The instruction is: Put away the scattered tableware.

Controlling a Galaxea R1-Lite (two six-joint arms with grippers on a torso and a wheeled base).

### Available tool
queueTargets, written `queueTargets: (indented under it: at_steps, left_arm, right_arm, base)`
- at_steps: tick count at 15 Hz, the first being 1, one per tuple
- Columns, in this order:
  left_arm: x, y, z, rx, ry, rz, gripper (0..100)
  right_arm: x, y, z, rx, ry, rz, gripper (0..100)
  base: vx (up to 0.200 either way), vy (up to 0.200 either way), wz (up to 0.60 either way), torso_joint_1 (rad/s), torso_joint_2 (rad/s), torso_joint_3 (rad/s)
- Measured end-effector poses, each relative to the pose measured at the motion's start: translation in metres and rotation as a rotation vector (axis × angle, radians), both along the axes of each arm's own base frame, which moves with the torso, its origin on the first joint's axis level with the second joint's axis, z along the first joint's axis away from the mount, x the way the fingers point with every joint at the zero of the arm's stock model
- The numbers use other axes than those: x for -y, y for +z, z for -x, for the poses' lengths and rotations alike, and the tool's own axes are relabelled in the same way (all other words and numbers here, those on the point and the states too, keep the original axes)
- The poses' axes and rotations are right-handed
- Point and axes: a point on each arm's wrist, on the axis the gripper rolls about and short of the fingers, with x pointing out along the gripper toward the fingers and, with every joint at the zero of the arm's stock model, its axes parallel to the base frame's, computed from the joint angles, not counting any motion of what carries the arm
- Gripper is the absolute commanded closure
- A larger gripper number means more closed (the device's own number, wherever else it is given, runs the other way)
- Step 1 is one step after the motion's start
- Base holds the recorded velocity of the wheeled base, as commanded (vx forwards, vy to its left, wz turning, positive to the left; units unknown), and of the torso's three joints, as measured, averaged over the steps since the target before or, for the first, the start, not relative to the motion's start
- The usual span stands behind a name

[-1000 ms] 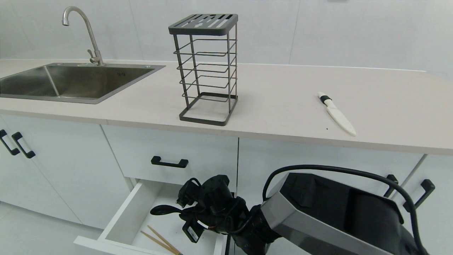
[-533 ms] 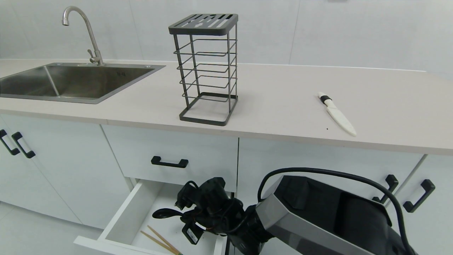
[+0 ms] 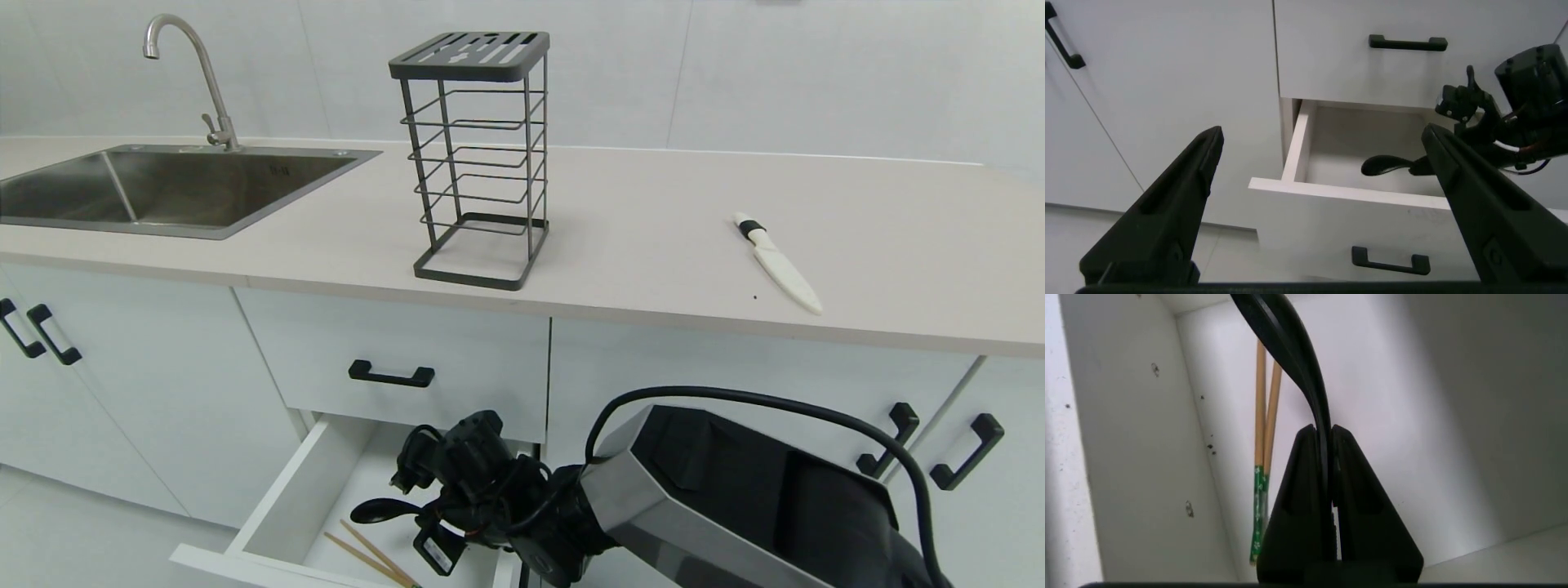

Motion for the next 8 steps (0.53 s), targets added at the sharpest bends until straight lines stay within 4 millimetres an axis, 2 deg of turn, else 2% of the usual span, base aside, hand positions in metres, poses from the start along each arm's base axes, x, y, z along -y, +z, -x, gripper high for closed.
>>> queueTargets:
  at_steps: [4, 7, 8]
  left_arm:
    - [0.0, 0.0, 0.0, 0.0, 0.0, 0.0, 0]
    - [0.0, 0.0, 0.0, 0.0, 0.0, 0.0, 0]
    - [0.0, 0.0, 0.0, 0.0, 0.0, 0.0, 0]
  right_arm:
    - [-0.006, 0.006, -0.005, 0.035, -0.013, -0.035, 100]
    - [-0.008, 0.003, -0.008, 0.037, -0.028, -0.022, 100]
    - [-0.008, 0.004, -0.015, 0.06, -0.033, -0.019, 100]
  base:
    - [0.0, 0.0, 0.0, 0.0, 0.0, 0.0]
    - [0.0, 0.0, 0.0, 0.0, 0.0, 0.0]
    - [0.0, 0.0, 0.0, 0.0, 0.0, 0.0]
